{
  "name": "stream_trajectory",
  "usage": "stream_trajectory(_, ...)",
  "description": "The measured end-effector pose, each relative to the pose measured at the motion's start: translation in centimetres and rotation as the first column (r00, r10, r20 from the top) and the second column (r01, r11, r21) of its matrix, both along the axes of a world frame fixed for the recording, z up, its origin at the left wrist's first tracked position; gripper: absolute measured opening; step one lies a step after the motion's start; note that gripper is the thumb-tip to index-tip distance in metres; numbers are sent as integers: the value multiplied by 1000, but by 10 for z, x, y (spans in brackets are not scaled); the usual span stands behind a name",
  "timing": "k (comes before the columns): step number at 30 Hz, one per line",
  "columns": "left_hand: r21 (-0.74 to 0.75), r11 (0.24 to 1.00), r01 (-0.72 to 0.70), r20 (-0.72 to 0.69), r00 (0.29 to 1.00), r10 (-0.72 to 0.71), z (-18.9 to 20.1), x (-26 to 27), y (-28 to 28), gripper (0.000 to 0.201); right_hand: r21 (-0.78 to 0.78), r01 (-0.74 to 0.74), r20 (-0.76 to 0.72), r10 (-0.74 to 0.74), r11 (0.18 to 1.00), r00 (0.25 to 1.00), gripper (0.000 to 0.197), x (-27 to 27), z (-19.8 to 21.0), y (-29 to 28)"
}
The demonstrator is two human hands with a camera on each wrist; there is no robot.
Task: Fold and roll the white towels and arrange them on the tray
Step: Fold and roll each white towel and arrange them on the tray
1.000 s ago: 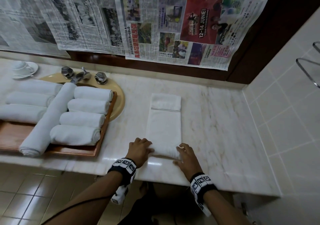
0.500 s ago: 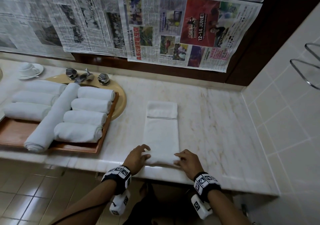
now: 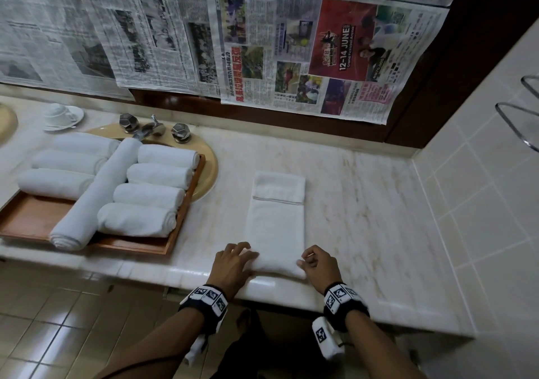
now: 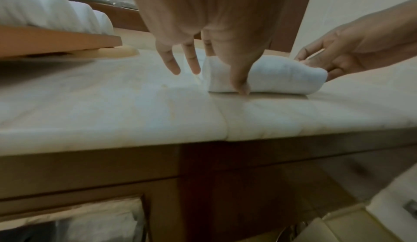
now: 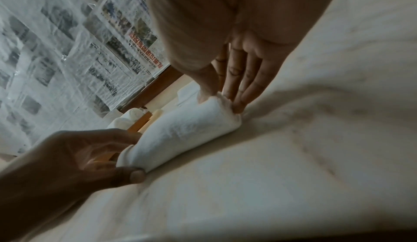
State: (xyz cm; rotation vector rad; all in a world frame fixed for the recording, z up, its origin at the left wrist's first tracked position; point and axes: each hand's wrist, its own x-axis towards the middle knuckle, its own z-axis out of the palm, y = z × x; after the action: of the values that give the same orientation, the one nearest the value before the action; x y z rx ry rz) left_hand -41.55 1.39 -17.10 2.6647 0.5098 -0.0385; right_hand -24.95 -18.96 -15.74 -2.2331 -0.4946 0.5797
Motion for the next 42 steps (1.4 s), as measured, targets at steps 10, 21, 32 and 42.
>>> stream_trajectory(10,-21,999,35,-78,996,-37,14,31,17,41,15,-191,140,187,981,972,27,-5,-7,-1)
stream_trajectory(21,-321,937,-136,-184,980,80,15,32,19,30,-26,-118,-60,116,993,991,17,6,-3,2)
stream_trajectory(32,-58,994,-91,98,991,96,15,11,4,19,95,-125,214,102,988,972,19,-6,-6,1)
stream_trajectory(42,226,967,115,-55,993,-105,18,17,15,54,-221,-291,450,362,931,817,61,-6,-14,-12)
